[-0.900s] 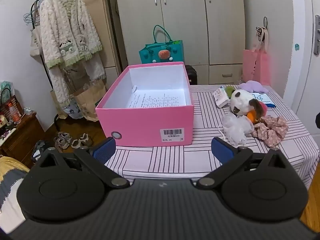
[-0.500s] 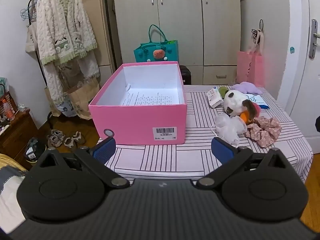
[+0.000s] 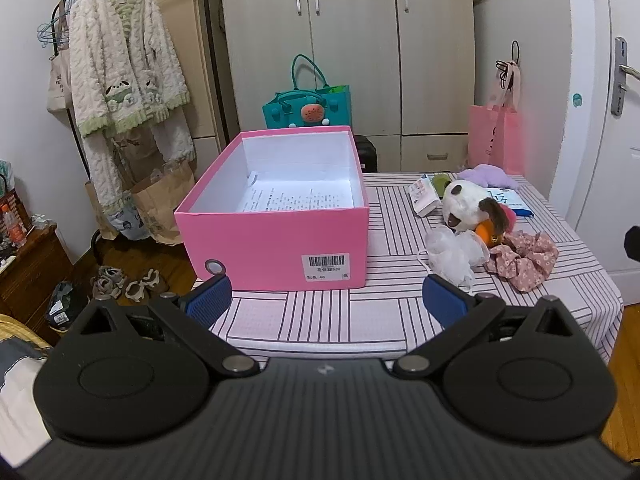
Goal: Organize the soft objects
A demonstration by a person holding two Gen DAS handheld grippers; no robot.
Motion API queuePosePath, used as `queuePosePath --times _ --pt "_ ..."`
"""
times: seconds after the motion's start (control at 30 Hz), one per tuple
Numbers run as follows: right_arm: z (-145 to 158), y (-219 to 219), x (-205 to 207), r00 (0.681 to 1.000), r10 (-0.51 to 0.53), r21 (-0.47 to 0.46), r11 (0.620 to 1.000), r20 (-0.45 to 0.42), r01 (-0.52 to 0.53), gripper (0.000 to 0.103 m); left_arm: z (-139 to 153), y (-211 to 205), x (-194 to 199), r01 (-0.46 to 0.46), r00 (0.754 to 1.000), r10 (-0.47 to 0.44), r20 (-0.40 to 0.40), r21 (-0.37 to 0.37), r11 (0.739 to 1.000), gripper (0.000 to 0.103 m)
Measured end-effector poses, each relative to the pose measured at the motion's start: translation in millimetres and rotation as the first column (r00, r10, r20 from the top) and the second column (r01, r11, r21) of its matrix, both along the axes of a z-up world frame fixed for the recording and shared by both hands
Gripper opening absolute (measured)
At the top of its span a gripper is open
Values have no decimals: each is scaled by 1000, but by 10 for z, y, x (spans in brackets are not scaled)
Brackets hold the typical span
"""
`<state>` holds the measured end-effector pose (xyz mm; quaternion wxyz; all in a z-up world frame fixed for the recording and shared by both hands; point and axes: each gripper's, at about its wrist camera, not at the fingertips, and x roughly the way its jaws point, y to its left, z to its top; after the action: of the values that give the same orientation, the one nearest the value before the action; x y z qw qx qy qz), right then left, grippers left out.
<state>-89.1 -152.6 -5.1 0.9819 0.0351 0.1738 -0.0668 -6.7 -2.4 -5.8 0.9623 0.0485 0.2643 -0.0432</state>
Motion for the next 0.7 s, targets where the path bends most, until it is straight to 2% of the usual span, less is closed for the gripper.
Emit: queuePosePath --times 0.7 --pt "-65 32 -56 1000 -7 -59 998 27 9 99 -151 -41 -108 12 997 -13 76 9 1000 103"
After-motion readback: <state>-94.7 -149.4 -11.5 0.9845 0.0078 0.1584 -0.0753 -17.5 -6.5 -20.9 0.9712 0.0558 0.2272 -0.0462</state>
